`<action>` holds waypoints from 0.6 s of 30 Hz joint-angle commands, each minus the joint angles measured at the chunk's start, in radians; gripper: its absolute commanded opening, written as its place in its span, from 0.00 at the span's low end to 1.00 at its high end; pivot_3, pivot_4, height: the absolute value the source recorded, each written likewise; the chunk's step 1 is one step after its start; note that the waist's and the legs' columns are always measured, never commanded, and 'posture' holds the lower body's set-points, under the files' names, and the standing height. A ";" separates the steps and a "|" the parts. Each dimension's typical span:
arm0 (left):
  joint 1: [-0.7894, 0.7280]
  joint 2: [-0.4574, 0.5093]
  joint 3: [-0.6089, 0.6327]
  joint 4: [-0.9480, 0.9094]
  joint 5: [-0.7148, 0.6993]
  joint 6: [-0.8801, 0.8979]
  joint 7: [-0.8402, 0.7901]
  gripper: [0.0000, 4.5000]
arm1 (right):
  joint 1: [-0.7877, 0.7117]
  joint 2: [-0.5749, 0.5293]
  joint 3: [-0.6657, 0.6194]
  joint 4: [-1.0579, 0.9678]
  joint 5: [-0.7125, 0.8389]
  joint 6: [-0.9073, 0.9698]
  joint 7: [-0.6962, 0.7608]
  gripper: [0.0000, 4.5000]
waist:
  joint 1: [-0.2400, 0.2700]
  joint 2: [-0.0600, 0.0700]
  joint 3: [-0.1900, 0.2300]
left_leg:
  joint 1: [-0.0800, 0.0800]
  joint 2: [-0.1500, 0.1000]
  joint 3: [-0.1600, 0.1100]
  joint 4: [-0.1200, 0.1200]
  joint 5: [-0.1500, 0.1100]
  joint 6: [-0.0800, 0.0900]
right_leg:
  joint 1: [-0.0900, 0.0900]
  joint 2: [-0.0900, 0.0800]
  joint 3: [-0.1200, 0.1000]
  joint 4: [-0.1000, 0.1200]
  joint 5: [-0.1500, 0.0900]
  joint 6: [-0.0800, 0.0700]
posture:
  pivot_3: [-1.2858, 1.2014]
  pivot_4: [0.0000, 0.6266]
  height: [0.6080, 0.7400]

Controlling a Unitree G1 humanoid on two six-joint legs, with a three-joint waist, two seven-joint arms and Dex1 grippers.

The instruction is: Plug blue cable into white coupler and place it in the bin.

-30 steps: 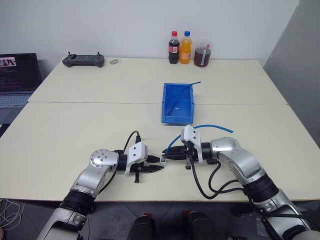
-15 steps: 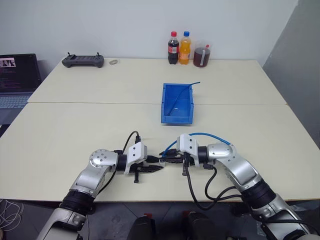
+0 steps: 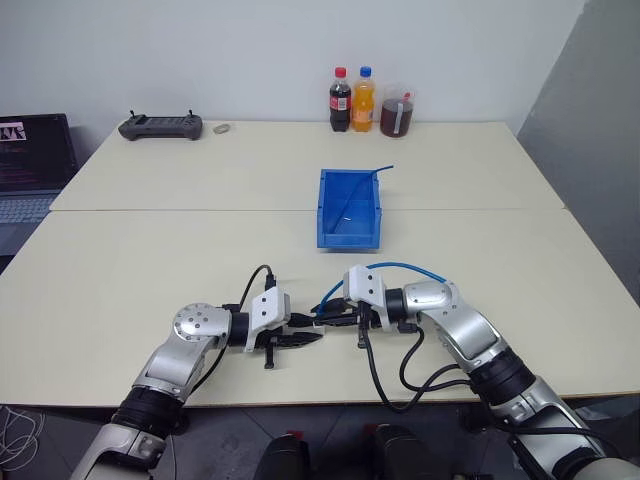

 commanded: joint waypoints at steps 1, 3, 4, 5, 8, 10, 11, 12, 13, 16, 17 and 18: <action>0.031 0.021 -0.013 -0.040 0.014 0.006 -0.014 0.17 | 0.044 -0.029 0.035 0.096 -0.061 0.036 -0.003 0.03 | -0.002 0.000 -0.001 | 0.000 0.000 0.000 0.000 0.000 0.000 | 0.000 0.000 0.000 0.000 0.000 0.000 | 0.52 0.24 1.00; 0.034 0.021 -0.010 -0.042 0.016 0.007 -0.009 0.17 | 0.045 -0.033 0.032 0.102 -0.064 0.032 -0.002 0.03 | -0.002 0.000 -0.001 | 0.001 0.000 0.000 -0.001 0.000 0.000 | 0.000 0.000 0.000 0.001 0.000 -0.001 | 0.52 0.24 1.00; 0.035 0.020 -0.008 -0.042 0.017 0.008 -0.008 0.17 | 0.044 -0.037 0.035 0.105 -0.070 0.024 0.000 0.03 | -0.003 0.000 -0.001 | 0.001 0.000 0.000 -0.001 0.000 0.000 | 0.000 0.000 0.000 0.001 0.000 -0.001 | 0.52 0.24 1.00; 0.035 0.020 -0.008 -0.043 0.018 0.008 -0.007 0.17 | 0.044 -0.041 0.039 0.106 -0.075 0.017 0.002 0.03 | -0.003 0.000 -0.001 | 0.001 0.000 0.000 -0.001 0.000 0.000 | 0.000 0.000 0.000 0.001 -0.001 -0.001 | 0.52 0.24 1.00; 0.035 0.020 -0.007 -0.044 0.018 0.009 -0.006 0.17 | 0.039 -0.047 0.057 0.119 -0.107 -0.006 -0.007 0.03 | -0.003 0.000 -0.001 | 0.001 0.000 0.000 -0.001 0.000 0.000 | 0.000 0.000 0.000 0.001 -0.001 -0.001 | 0.52 0.24 1.00; 0.035 0.020 -0.006 -0.044 0.019 0.010 -0.005 0.17 | 0.032 -0.041 0.062 0.138 -0.123 -0.004 -0.027 0.03 | -0.003 0.000 -0.001 | 0.001 0.000 0.000 -0.001 0.000 0.000 | 0.000 0.000 0.000 0.001 -0.001 -0.001 | 0.52 0.24 1.00; 0.035 0.020 -0.006 -0.045 0.019 0.010 -0.005 0.17 | 0.030 -0.037 0.062 0.144 -0.124 0.000 -0.033 0.03 | -0.003 0.000 -0.002 | 0.001 0.000 0.000 -0.001 0.000 0.000 | 0.000 0.000 0.000 0.001 -0.001 -0.001 | 0.52 0.24 1.00; 0.035 0.020 -0.005 -0.045 0.020 0.010 -0.005 0.17 | 0.027 -0.037 0.065 0.148 -0.125 0.000 -0.029 0.03 | -0.003 0.000 -0.003 | 0.001 0.000 0.000 -0.001 0.000 0.000 | 0.000 0.000 0.000 0.001 -0.001 -0.001 | 0.52 0.24 1.00; 0.034 0.020 -0.005 -0.046 0.020 0.011 -0.005 0.17 | 0.024 -0.038 0.070 0.152 -0.126 0.000 -0.023 0.03 | -0.003 0.000 -0.004 | 0.001 0.000 0.000 -0.001 0.000 0.000 | 0.000 0.000 0.000 0.001 -0.001 -0.001 | 0.52 0.24 1.00; 0.033 0.020 -0.005 -0.046 0.020 0.013 -0.004 0.17 | 0.021 -0.043 0.080 0.163 -0.131 -0.001 -0.016 0.03 | -0.005 0.000 -0.004 | 0.008 0.000 0.000 -0.002 0.000 0.000 | 0.006 0.000 0.000 0.000 -0.004 0.002 | 0.52 0.24 1.00; 0.033 0.020 -0.006 -0.046 0.020 0.013 -0.004 0.17 | 0.020 -0.044 0.083 0.166 -0.134 -0.001 -0.017 0.03 | -0.006 0.000 -0.004 | 0.011 0.000 0.000 -0.003 0.000 0.000 | 0.010 0.000 0.000 0.000 -0.004 0.002 | 0.52 0.24 1.00; 0.033 0.020 -0.006 -0.047 0.021 0.014 -0.004 0.17 | 0.019 -0.046 0.087 0.169 -0.137 -0.001 -0.017 0.03 | -0.007 0.000 -0.004 | 0.015 0.001 -0.001 -0.004 0.000 0.000 | 0.014 0.000 -0.001 -0.002 -0.005 0.001 | 0.52 0.24 1.00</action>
